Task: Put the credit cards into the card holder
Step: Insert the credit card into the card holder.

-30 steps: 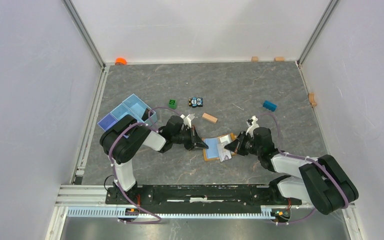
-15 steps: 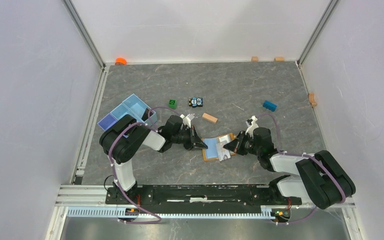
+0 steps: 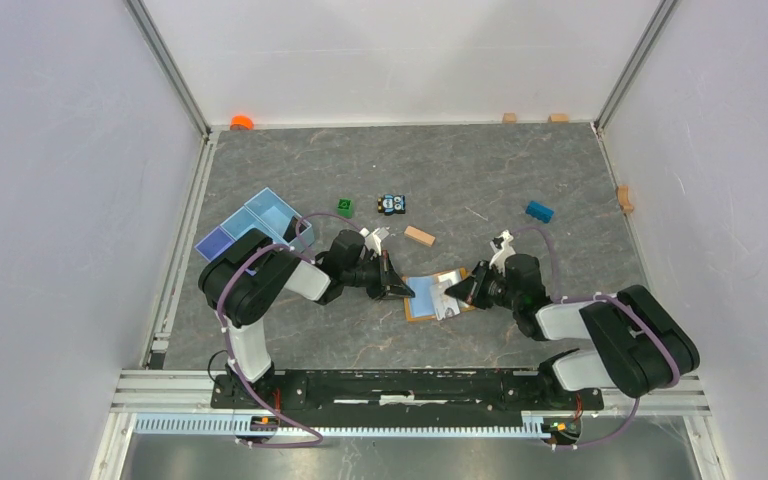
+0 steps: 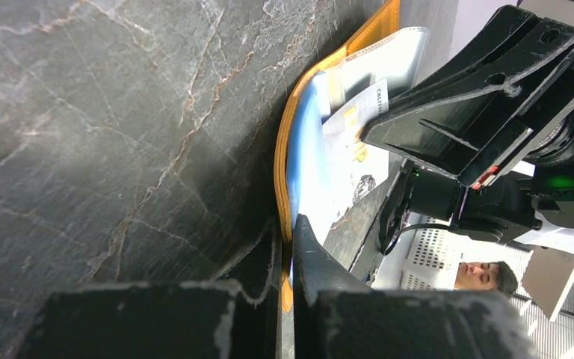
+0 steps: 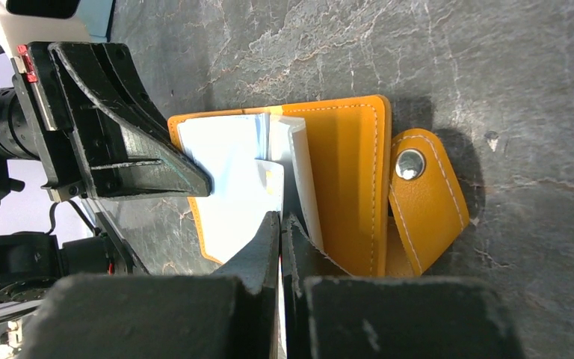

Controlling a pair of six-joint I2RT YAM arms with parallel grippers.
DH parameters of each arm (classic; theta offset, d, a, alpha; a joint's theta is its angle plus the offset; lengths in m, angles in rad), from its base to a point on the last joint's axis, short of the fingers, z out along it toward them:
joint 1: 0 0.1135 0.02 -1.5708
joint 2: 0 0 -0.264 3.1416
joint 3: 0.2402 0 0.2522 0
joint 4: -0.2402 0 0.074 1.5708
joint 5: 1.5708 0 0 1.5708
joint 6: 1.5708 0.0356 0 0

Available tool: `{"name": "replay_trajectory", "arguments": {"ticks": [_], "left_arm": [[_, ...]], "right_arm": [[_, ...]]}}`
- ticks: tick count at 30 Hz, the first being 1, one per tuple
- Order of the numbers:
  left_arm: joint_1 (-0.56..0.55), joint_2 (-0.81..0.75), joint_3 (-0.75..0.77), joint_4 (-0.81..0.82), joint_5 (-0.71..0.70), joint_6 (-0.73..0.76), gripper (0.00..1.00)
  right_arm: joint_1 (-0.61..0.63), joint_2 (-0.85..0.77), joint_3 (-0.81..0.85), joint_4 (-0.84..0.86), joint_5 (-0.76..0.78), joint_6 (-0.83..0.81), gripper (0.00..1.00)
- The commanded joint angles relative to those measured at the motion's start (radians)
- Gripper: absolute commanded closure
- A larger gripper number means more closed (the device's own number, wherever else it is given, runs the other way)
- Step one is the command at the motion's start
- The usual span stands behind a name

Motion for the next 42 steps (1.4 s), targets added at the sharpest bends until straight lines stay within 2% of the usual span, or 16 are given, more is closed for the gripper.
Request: {"name": "replay_trajectory", "arguments": {"ticks": [1, 19, 42], "left_arm": [[0.0, 0.027, -0.001, -0.084, -0.008, 0.071, 0.98], [0.0, 0.032, 0.005, -0.072, -0.002, 0.053, 0.98], [0.0, 0.035, -0.001, -0.046, 0.005, 0.032, 0.96]], "right_arm": [[0.003, 0.056, -0.009, -0.007, 0.037, -0.012, 1.0], [0.008, 0.132, -0.024, 0.097, 0.11, 0.029, 1.0], [0.086, 0.204, -0.033, 0.154, 0.152, 0.104, 1.0]]}}
